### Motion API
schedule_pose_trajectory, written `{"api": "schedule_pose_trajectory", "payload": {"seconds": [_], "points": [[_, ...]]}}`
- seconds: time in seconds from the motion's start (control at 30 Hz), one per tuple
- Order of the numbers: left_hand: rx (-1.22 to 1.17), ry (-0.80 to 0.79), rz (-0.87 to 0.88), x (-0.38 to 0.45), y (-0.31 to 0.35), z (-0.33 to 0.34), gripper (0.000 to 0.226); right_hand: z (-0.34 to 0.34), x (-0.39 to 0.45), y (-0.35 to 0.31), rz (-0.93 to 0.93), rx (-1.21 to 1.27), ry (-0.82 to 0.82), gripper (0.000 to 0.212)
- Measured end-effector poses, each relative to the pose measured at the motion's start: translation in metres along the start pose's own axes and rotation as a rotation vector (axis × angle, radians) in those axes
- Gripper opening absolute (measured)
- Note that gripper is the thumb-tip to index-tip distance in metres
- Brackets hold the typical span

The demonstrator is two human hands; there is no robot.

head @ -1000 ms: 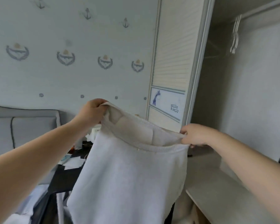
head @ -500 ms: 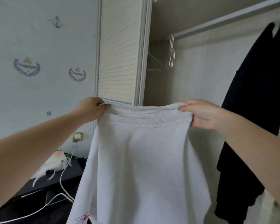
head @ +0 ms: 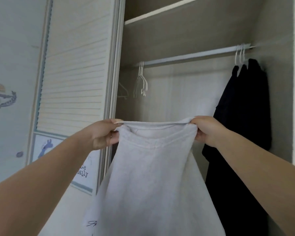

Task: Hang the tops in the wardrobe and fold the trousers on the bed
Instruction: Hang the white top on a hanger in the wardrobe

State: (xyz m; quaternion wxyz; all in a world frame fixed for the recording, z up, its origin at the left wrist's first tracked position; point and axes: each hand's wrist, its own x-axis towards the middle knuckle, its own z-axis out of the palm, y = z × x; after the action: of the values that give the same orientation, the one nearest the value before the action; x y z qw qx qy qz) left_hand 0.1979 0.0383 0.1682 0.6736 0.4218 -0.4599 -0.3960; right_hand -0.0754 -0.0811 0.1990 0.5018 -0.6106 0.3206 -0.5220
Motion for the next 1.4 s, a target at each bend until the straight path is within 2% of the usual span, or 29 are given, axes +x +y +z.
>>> {"api": "schedule_pose_trajectory", "payload": {"seconds": [0.13,0.23,0.3,0.4,0.53,0.77,0.83,0.97,1.13,1.3,1.33,1.4], "points": [[-0.273,-0.124,-0.022,0.032,-0.003,0.000,0.019,0.004,0.025,-0.008,0.004,0.115,0.043,0.029],[-0.394,-0.096,-0.027,0.057,-0.003,0.002,0.010,0.005,0.051,-0.013,-0.016,0.218,0.062,0.034],[-0.378,-0.026,0.003,0.077,-0.005,0.002,0.015,0.007,0.070,-0.015,-0.045,0.192,0.090,0.024],[-0.218,0.063,0.024,0.109,-0.013,0.001,0.019,0.008,0.102,-0.014,-0.089,0.138,0.094,0.011],[0.041,0.183,0.089,0.155,-0.026,0.002,0.021,0.002,0.144,-0.007,-0.122,0.086,0.085,0.011],[-0.340,0.013,0.039,0.230,-0.024,0.016,0.027,-0.010,0.228,-0.004,-0.187,0.079,0.083,0.007],[-0.427,-0.005,0.055,0.250,-0.021,0.019,0.035,-0.011,0.250,-0.003,-0.216,0.003,0.071,0.007],[-0.580,-0.012,0.162,0.281,-0.012,0.019,0.046,-0.011,0.286,-0.002,-0.231,-0.212,0.097,0.026],[-0.565,-0.066,0.305,0.307,-0.005,0.021,0.034,0.007,0.319,-0.005,-0.246,-0.447,0.120,0.030],[-0.477,-0.127,0.448,0.325,0.009,0.018,0.019,0.048,0.335,-0.028,-0.243,-0.920,0.097,0.029],[-0.470,-0.127,0.461,0.329,0.013,0.016,0.020,0.060,0.339,-0.036,-0.298,-0.956,0.111,0.029],[-0.453,-0.126,0.471,0.334,0.017,0.012,0.022,0.088,0.345,-0.053,-0.418,-0.825,0.116,0.030]]}}
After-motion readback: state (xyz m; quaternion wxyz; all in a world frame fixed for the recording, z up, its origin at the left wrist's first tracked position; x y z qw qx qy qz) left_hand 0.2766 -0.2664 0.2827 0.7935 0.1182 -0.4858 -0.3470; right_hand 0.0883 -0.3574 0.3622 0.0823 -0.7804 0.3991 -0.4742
